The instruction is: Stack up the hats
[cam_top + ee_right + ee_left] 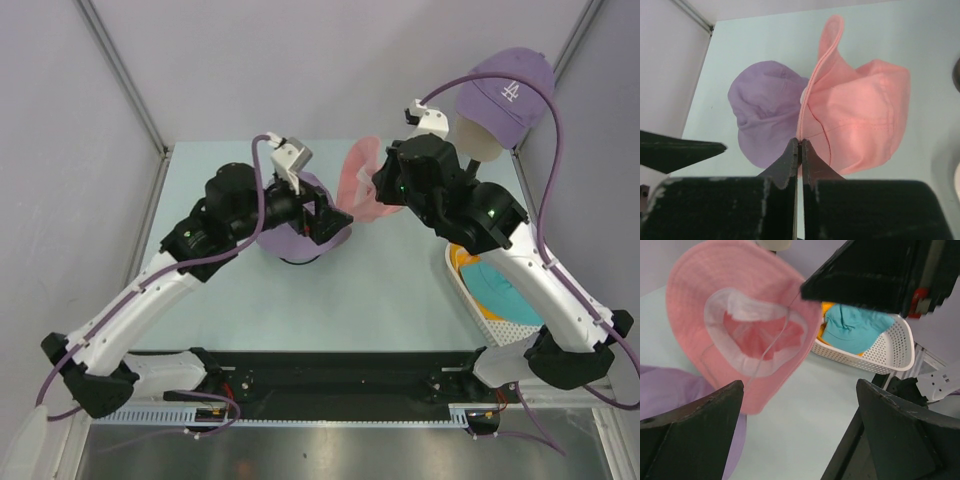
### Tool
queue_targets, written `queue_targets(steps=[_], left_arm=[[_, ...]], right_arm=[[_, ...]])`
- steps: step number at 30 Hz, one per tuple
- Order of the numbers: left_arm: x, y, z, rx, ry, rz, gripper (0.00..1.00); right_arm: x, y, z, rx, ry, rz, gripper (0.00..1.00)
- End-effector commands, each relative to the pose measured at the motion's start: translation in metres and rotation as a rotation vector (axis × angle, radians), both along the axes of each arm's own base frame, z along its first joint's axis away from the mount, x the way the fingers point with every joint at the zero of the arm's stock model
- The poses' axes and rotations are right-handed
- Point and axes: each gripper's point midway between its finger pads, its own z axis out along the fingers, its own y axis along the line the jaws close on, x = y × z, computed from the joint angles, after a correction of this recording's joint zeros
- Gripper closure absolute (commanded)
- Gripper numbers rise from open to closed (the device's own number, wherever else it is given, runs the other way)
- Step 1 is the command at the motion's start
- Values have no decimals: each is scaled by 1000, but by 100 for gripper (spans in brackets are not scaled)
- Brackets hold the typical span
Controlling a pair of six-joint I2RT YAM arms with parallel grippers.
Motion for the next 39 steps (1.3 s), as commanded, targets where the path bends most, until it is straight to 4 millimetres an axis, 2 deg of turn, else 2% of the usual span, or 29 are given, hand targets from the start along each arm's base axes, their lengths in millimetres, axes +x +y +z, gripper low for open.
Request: queue_targets(steps=[1, 9, 15, 18, 19, 20, 21, 23, 29, 32, 33, 34, 37, 39], left_arm=[[-3, -29, 35, -38, -120, -89, 0], [10, -39, 14, 42, -126, -81, 2], [12, -45, 1, 60, -108, -90, 18], [14, -46, -4, 63, -103, -86, 44], [14, -46, -2, 57, -106, -85, 63], [15, -46, 0, 50, -102, -80, 74], [15, -46, 2, 41, -101, -77, 91], [17, -43, 6, 30, -95, -47, 100], [30, -23, 5, 29, -56, 78, 100], [42, -3, -3, -9, 12, 149, 100], [52, 9, -11, -16, 42, 181, 99], [53, 16, -9, -48, 67, 199, 100], [67, 41, -19, -59, 111, 261, 100], [74, 54, -28, -59, 140, 285, 100]], right_arm=[[-2, 20, 17, 48, -35, 45, 100], [-5, 31, 21, 66, -38, 73, 100], [-4, 34, 24, 68, -39, 80, 100], [-5, 38, 24, 67, -36, 88, 100], [-4, 39, 24, 62, -39, 87, 100], [-3, 39, 23, 56, -39, 87, 100], [-1, 39, 21, 47, -37, 81, 100], [1, 39, 22, 36, -44, 79, 100], [15, 54, 17, -13, -59, 93, 100], [24, 66, 16, -31, -76, 109, 99], [27, 70, 21, -24, -89, 114, 98], [32, 76, 15, -37, -85, 117, 97], [40, 88, 20, -36, -109, 138, 96], [48, 103, 12, -47, -107, 163, 96]])
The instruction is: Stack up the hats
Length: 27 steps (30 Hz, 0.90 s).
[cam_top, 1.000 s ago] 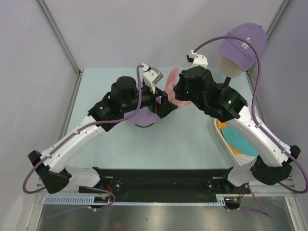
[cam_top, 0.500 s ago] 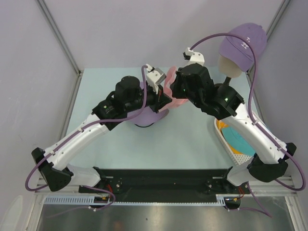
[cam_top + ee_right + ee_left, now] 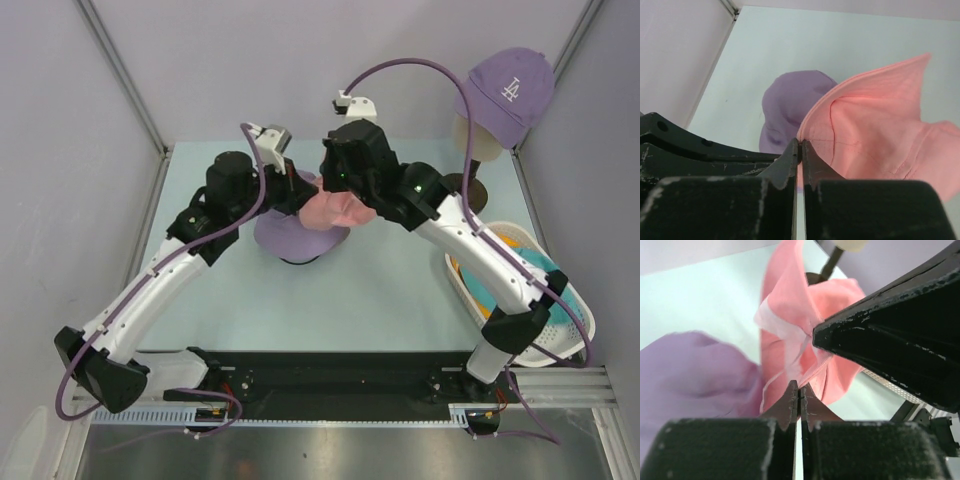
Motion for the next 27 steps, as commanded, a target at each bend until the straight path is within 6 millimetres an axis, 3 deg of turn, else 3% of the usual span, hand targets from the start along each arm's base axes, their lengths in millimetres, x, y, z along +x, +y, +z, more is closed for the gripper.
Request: queue_targets(steps=[1, 5, 8, 9, 12, 13, 15, 20, 21, 23, 27], left_arm=[[10, 33, 1, -80, 52, 90, 100], [21, 58, -11, -111, 89, 160, 100], [30, 74, -20, -123, 124, 225, 100], [31, 79, -24, -131, 142, 253, 100], [37, 101, -38, -144, 188, 341, 100], [38, 106, -42, -150, 196, 359, 100], [40, 118, -55, -165, 236, 395, 100], [43, 136, -82, -212, 307, 443, 100], [45, 139, -84, -233, 313, 454, 100], [47, 148, -93, -251, 334, 475, 100], [54, 154, -96, -281, 344, 478, 100]], right_arm=[[17, 20, 27, 26, -94, 33, 96], [33, 48, 15, 25, -92, 72, 95], [35, 60, 18, 42, -94, 107, 83], [38, 65, 12, 37, -85, 115, 68], [38, 67, 14, 40, -89, 125, 40], [40, 64, 15, 41, -87, 118, 31], [40, 60, 14, 46, -77, 110, 25], [42, 28, 21, 76, -64, 61, 24], [43, 23, 6, 53, -35, 51, 24], [43, 7, 9, 80, -29, 27, 24], [42, -15, -16, 81, 29, 0, 24]])
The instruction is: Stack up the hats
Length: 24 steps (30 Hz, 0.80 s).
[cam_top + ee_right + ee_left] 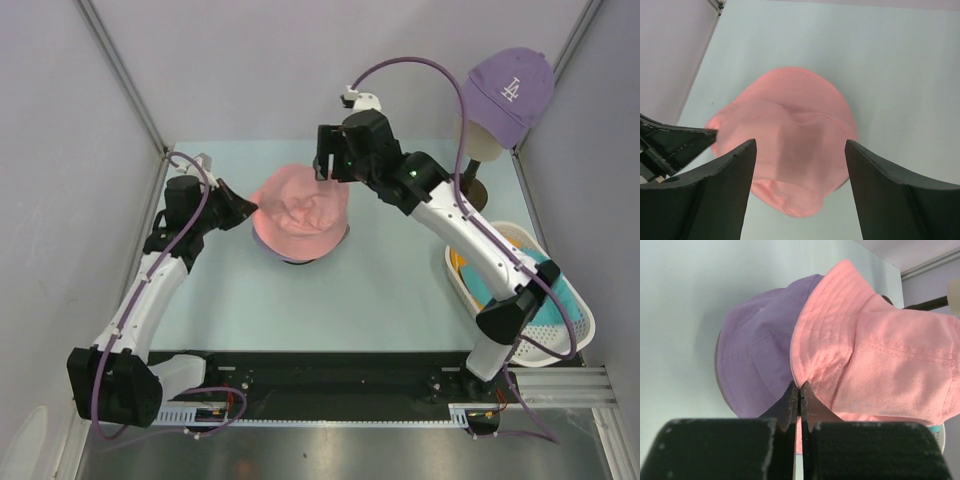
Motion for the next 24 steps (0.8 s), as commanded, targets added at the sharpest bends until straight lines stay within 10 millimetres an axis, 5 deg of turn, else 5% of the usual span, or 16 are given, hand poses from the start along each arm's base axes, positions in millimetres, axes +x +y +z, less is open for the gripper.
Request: queue_targets(steps=[1, 4, 12, 15, 24], left_arm=[[10, 5, 17, -73, -57, 13, 100], [14, 1, 28, -95, -86, -9, 100], [33, 5, 52, -156, -133, 8, 100], [39, 5, 63, -176, -157, 9, 100], [51, 16, 45, -165, -118, 43, 100]], right_arm=[[-8, -25, 0, 71, 21, -22, 24], [-5, -37, -16, 116, 77, -10, 24], [9, -62, -15, 289, 83, 114, 27], [5, -56, -16, 341, 80, 200, 28], [10, -30, -32, 386, 118, 341, 32]])
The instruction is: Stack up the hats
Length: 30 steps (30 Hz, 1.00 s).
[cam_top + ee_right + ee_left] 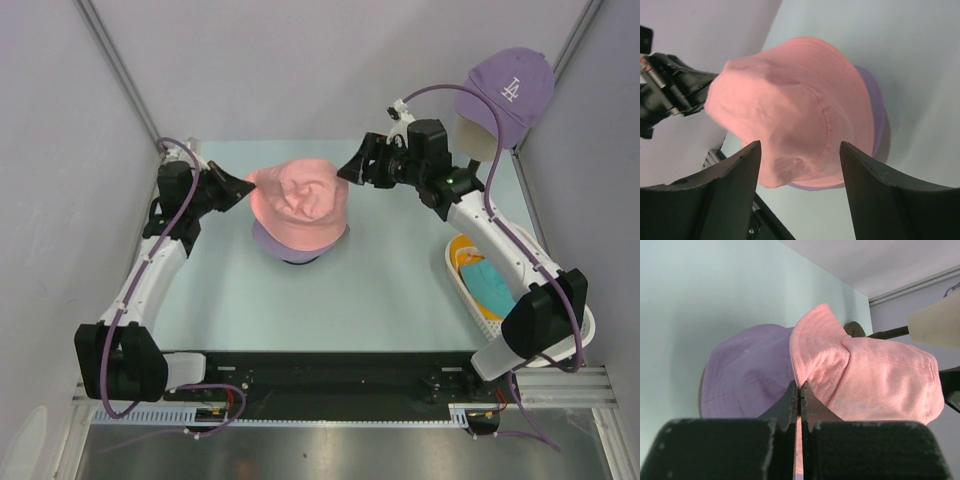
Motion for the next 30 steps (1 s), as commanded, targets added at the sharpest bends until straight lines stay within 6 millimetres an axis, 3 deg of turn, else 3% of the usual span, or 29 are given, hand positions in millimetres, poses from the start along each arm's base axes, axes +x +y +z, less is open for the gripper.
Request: queue_targets(steps=[1, 9, 10, 12, 13, 16, 18, 22, 26, 30], left_arm=[[12, 12, 20, -16, -65, 29, 100], [15, 12, 12, -7, -47, 18, 100], [18, 23, 11, -3, -48, 44, 100], [18, 25, 6, 3, -34, 47, 100], [19, 28, 4, 7, -30, 57, 100], [18, 35, -4, 7, -9, 73, 100], [19, 37, -6, 5, -3, 72, 100], [21, 38, -17, 13, 16, 65, 100], [22, 33, -36, 2, 59, 28, 100], [21, 27, -51, -2, 88, -20, 100]], right_arm=[[3, 21, 16, 76, -44, 96, 34], [9, 34, 0, 38, -6, 132, 39], [9, 36, 0, 40, -5, 140, 44], [8, 42, 0, 41, -2, 155, 56], [7, 44, 1, 38, -5, 159, 70], [6, 50, 10, 35, -33, 155, 86], [7, 54, 20, 41, -55, 156, 86], [10, 67, 19, 23, -62, 167, 85], [19, 64, 0, -30, -17, 122, 82], [25, 51, -11, -36, 21, 83, 63]])
